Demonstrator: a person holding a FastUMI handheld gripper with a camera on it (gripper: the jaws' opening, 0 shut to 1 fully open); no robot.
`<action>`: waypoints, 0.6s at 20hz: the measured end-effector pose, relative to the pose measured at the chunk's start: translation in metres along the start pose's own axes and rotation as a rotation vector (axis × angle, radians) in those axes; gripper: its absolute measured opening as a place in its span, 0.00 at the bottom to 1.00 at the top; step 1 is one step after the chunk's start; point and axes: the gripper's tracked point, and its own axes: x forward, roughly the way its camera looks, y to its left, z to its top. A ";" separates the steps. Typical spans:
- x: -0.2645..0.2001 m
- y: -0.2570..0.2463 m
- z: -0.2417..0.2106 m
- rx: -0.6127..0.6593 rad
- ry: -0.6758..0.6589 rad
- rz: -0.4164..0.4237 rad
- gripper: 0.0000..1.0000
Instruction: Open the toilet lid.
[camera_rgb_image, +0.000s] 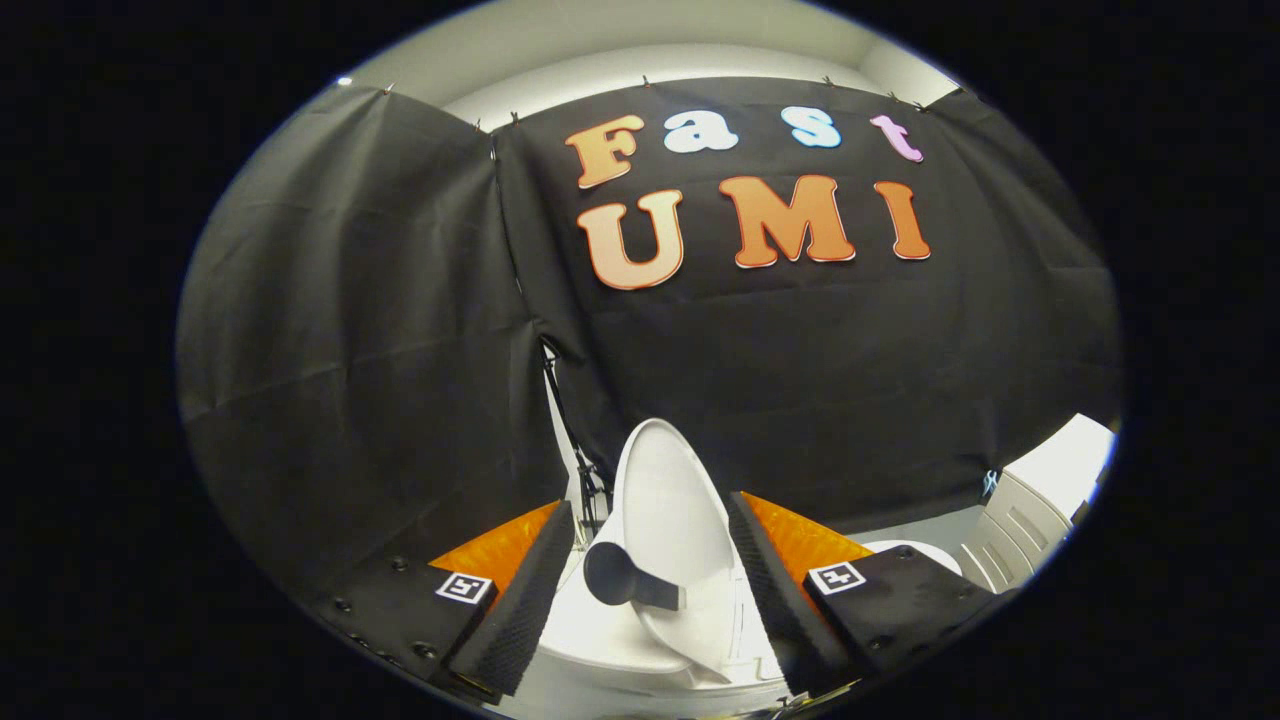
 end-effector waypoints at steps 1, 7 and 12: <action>-0.003 -0.009 0.006 0.014 -0.014 -0.003 0.99; -0.017 -0.097 0.033 0.085 -0.058 -0.091 0.98; -0.028 -0.191 0.056 0.118 -0.100 -0.202 0.98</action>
